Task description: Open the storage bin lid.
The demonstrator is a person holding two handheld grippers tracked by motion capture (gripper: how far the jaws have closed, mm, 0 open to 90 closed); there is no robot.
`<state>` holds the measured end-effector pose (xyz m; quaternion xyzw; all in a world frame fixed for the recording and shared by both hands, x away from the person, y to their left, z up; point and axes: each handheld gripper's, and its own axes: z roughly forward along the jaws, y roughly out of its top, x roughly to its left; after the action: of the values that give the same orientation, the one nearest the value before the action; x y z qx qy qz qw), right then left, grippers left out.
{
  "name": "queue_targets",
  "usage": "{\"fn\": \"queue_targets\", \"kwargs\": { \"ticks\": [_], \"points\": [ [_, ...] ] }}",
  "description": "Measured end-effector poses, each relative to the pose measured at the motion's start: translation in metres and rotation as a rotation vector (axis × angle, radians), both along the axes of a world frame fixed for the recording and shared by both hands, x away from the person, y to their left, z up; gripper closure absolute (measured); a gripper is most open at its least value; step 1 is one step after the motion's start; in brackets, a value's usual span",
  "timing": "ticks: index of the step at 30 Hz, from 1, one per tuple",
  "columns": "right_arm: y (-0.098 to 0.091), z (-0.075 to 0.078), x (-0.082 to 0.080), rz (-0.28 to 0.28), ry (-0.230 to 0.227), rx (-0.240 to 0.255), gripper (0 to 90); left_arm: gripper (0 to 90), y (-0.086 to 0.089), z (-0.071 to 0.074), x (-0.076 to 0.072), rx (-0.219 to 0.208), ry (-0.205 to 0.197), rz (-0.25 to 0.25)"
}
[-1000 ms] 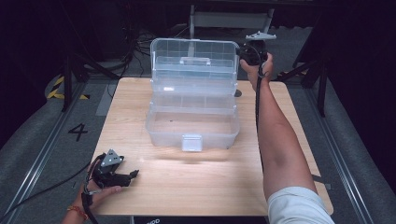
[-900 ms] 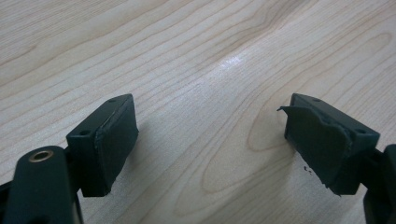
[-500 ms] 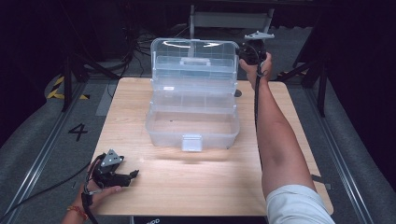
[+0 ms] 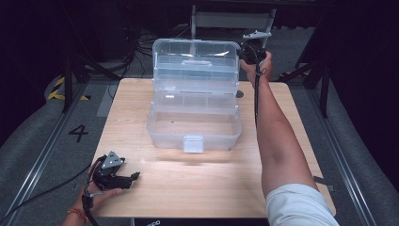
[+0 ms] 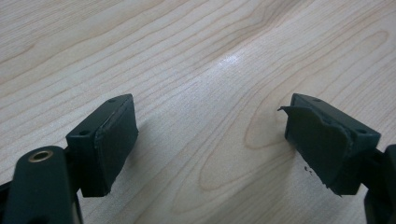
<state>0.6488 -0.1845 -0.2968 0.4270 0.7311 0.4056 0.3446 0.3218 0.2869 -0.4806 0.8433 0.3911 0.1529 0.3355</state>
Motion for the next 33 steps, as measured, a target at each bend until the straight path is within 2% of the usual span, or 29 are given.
{"fn": "queue_targets", "kwargs": {
  "ticks": [6, 8, 12, 17, 25, 33],
  "points": [
    [0.001, -0.002, 0.000, -0.005, 0.003, -0.010, 81.0, 17.4, 0.000, 0.000, 0.000, 0.001, 0.001, 0.002],
    [0.000, -0.003, 0.001, -0.007, 0.009, 0.002, 80.6, 17.4, 0.000, 0.000, 0.000, 0.002, 0.001, -0.001],
    [0.000, -0.005, 0.002, -0.013, 0.028, -0.013, 79.3, 17.4, 0.000, 0.000, 0.000, 0.002, 0.000, -0.003],
    [0.000, -0.007, 0.000, 0.002, 0.033, -0.016, 81.2, 17.4, 0.000, 0.000, 0.000, 0.002, 0.001, -0.003],
    [-0.004, -0.006, -0.011, 0.022, 0.020, -0.011, 80.9, 17.1, 0.000, 0.000, -0.001, -0.002, 0.008, 0.005],
    [-0.007, -0.002, -0.029, 0.070, 0.006, -0.012, 78.5, 16.9, 0.000, 0.000, 0.000, 0.001, 0.001, -0.005]
  ]
}}
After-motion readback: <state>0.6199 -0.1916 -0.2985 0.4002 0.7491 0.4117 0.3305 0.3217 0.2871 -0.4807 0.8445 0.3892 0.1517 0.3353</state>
